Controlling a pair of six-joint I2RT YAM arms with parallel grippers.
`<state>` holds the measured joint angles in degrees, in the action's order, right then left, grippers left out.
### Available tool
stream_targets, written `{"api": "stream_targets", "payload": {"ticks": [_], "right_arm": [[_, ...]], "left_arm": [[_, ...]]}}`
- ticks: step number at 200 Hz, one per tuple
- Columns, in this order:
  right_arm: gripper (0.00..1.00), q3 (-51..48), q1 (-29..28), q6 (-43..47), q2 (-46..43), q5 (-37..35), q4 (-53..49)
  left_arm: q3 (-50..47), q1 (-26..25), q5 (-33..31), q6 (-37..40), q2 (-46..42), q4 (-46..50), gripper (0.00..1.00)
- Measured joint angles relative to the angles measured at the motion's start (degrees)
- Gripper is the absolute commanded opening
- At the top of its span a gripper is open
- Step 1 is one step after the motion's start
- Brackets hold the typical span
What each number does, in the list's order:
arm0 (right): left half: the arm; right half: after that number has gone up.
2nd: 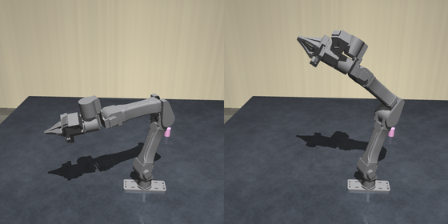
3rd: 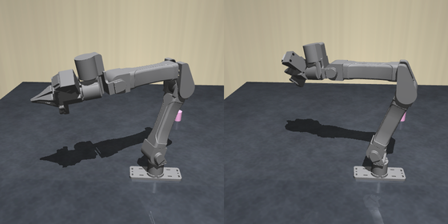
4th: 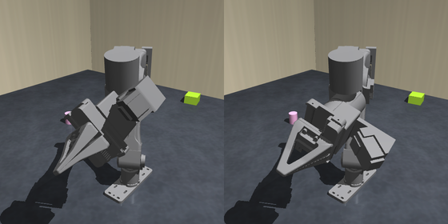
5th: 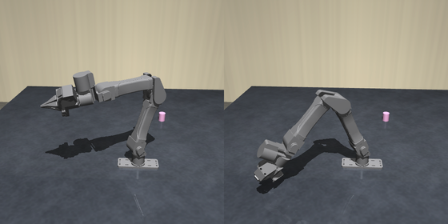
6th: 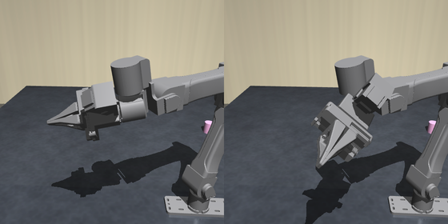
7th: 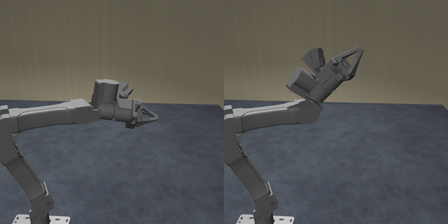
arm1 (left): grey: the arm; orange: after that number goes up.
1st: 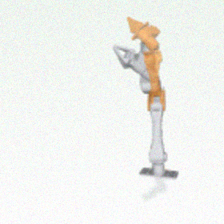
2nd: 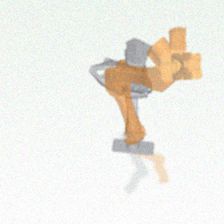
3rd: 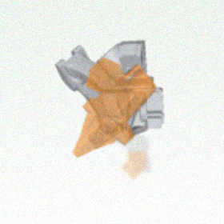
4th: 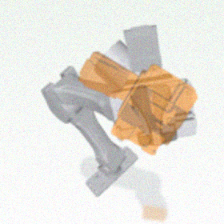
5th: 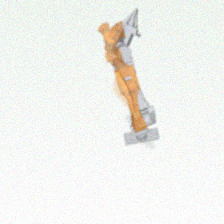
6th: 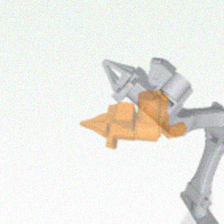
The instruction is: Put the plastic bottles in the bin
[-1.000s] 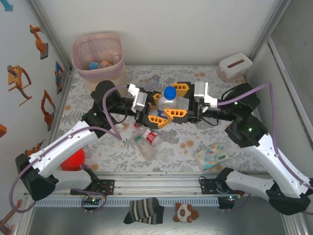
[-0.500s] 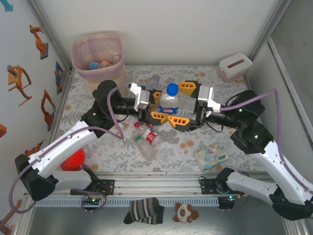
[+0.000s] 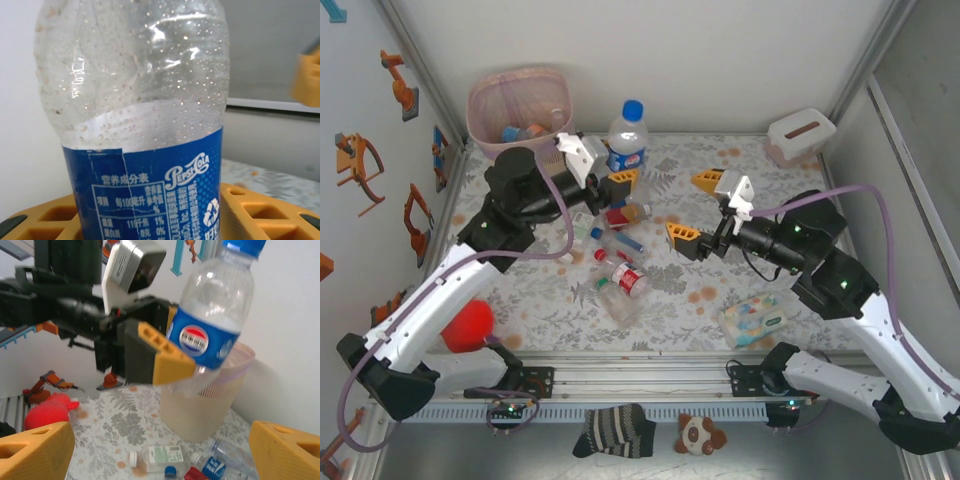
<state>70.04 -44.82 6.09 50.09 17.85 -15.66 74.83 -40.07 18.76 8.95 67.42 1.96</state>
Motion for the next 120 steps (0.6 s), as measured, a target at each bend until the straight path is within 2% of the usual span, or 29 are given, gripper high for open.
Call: {"api": "stream_targets", "payload": {"ticks": [15, 50, 83, 120], "right_arm": [[0.89, -0.66, 0.00, 0.00, 0.09, -1.03, -0.68], [0.88, -0.92, 0.00, -0.02, 0.74, -2.16, -1.68], [0.88, -1.16, 0.00, -0.02, 0.74, -2.34, -1.70], [0.88, -1.57, 0.00, -0.02, 0.70, -2.36, -1.70]], "left_arm": [[2.49, 3.04, -5.11, -0.52, 0.37, 2.97, 0.51], [6.95, 14.36, -12.90, -5.09, 2.25, 7.02, 0.45], [11.89, 23.15, -14.88, -10.12, 6.84, 10.99, 0.43], [21.18, 31.30, -14.75, -15.78, 16.50, 17.25, 0.42]]}}
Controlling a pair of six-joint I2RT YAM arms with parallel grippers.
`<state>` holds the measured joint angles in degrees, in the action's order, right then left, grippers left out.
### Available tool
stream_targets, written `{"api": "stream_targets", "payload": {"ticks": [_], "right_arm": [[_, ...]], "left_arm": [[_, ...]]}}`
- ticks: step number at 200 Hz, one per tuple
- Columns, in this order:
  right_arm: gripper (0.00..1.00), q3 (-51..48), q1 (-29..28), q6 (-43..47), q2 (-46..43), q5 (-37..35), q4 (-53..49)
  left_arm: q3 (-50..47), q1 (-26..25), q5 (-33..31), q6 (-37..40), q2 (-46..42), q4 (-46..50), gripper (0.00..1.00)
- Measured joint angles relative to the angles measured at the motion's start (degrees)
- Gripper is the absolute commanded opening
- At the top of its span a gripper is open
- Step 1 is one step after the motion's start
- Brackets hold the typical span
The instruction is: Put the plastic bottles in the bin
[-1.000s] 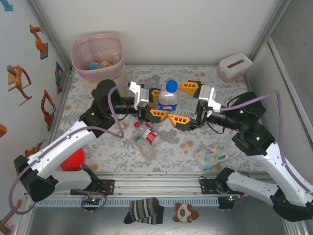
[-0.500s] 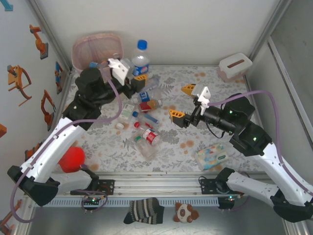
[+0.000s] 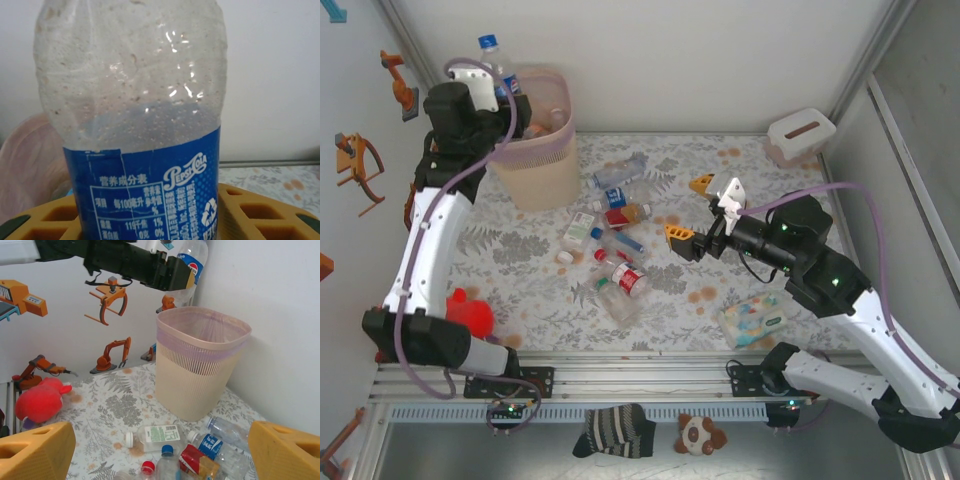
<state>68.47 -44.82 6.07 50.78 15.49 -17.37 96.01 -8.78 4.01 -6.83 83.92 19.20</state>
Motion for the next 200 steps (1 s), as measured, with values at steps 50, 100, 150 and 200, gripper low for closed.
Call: {"api": "stream_targets", "payload": {"ticks": [50, 100, 150, 200], "right_arm": [[0.88, 0.00, 0.00, -0.02, -0.22, -0.24, -0.17], [0.88, -0.50, 0.00, -0.07, -1.29, -1.33, -0.42], [0.88, -0.61, 0.00, -0.04, -1.33, -1.46, -1.77], [0.88, -1.29, 0.00, -0.07, -2.40, -1.66, -2.43]], "left_arm": [[12.24, 4.94, -0.20, -1.70, 12.59, 10.58, 0.52], [23.52, 5.88, -3.61, -1.68, 23.82, 20.83, 0.56], [37.16, 7.02, -5.62, -1.64, 37.13, 31.87, 0.61], [45.99, 7.80, -5.35, -1.70, 46.14, 41.00, 0.65]]}}
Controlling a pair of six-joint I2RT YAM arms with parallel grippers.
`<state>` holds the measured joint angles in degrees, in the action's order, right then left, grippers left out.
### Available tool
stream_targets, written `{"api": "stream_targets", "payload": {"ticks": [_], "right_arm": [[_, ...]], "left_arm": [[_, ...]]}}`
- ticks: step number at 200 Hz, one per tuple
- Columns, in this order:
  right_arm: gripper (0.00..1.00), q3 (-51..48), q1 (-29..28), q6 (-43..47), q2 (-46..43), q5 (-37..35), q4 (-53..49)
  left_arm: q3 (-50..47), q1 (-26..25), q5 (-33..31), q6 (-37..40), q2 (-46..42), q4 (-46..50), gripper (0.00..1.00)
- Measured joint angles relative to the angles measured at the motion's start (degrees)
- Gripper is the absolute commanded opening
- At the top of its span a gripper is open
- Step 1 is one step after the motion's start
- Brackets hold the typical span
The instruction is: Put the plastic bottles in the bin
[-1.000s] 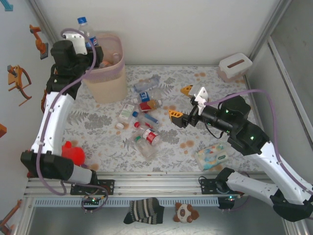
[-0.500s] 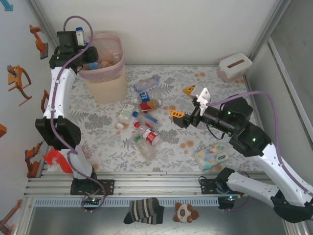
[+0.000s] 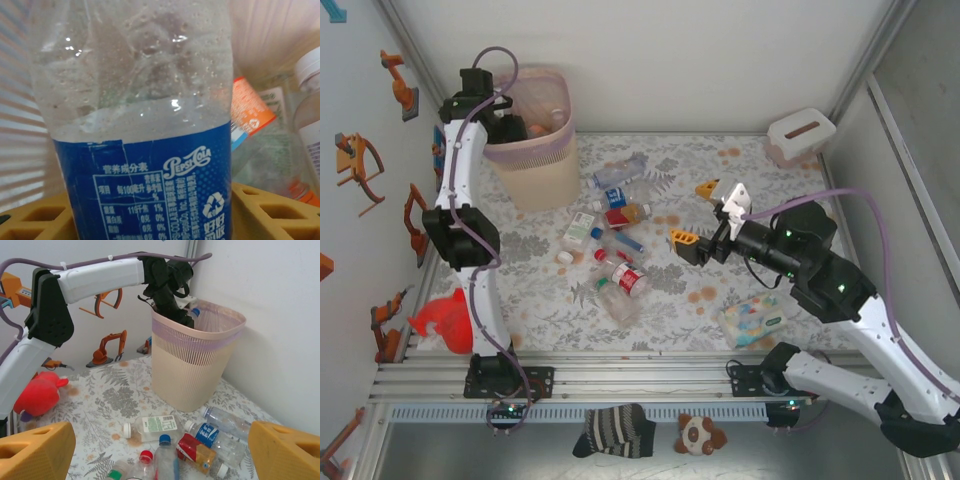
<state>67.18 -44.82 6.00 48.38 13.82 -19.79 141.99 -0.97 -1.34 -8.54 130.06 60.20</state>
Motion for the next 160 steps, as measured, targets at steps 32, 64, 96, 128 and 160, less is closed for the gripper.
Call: {"api": "stream_targets", "payload": {"ticks": [32, 64, 96, 128, 160], "right_arm": [[0.88, -0.13, 0.00, -0.15, -0.83, -0.02, -0.44], [0.88, -0.22, 0.00, -0.15, -1.27, -0.02, -0.52], [0.88, -0.50, 0.00, -0.17, -1.88, -0.07, -0.55], [0.88, -0.83, 0.00, -0.59, -2.47, -0.48, -0.52], [0.88, -0.92, 0.00, -1.31, -2.56, -1.31, -0.55]], "left_arm": [[1.29, 0.11, 1.40, -0.11, 1.01, 1.31, 0.68], [1.44, 0.46, 3.13, -0.50, 1.18, 1.44, 0.72], [1.68, 0.70, 5.07, -0.96, 1.86, 1.68, 0.73], [1.90, 1.03, 6.95, -1.31, 2.67, 1.92, 0.73], [2.01, 1.18, 8.11, -1.79, 2.56, 1.92, 0.83]]}}
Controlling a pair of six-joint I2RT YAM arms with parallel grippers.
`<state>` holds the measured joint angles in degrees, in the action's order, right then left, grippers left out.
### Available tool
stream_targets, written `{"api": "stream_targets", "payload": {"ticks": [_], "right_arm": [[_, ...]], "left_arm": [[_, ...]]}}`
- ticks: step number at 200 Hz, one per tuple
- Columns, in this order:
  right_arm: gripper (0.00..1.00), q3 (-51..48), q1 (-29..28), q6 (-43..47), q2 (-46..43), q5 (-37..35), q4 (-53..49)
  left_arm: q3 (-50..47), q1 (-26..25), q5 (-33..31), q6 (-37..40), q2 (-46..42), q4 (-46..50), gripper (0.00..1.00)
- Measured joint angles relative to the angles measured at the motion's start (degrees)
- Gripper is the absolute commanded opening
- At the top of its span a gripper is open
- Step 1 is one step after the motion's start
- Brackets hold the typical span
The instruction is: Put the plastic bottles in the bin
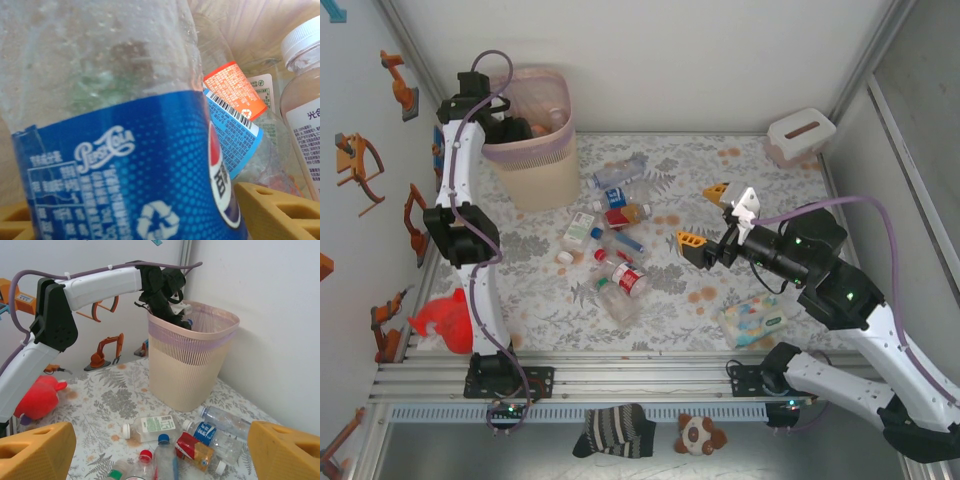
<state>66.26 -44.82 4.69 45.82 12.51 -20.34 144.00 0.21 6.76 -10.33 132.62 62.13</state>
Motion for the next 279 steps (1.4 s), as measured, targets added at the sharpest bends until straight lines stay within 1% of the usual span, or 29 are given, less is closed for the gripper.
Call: {"api": "stream_targets", "payload": {"ticks": [7, 23, 77, 132, 156, 186, 214, 279], "right_arm": [[0.88, 0.00, 0.00, -0.13, 0.00, -0.15, 0.00], [0.88, 0.00, 0.00, -0.17, 0.00, -0.33, 0.00], [0.88, -0.39, 0.00, -0.22, 0.11, -1.62, 0.02], [0.88, -0.57, 0.00, -0.17, 1.27, -1.68, 0.20], [0.88, -0.57, 0.00, -0.17, 2.14, -1.68, 0.24], [0.88, -0.61, 0.00, -0.17, 2.86, -1.70, 0.52], [0.88, -0.70, 0.00, -0.13, 3.04, -1.92, 1.18], [0.89, -1.03, 0.00, 0.00, 3.98, -2.97, 1.57]], "left_arm": [[0.00, 0.00, 0.28, -0.24, -0.13, -0.07, 0.86], [0.00, -0.09, 0.76, -0.74, -0.63, -0.33, 0.88], [0.00, -0.28, 2.12, -0.79, -4.98, -0.39, 0.88], [-0.35, -0.28, 3.82, -0.61, -13.64, -0.55, 0.86], [-2.38, -0.63, 4.31, -0.15, -18.43, -0.66, 0.85], [-7.41, -2.73, 4.66, 1.27, -23.98, -0.63, 0.84], [-14.51, -6.36, 4.35, 2.73, -28.68, -0.85, 0.82], [-38.71, -15.37, 3.76, 5.77, -42.10, -5.51, 0.83]]}}
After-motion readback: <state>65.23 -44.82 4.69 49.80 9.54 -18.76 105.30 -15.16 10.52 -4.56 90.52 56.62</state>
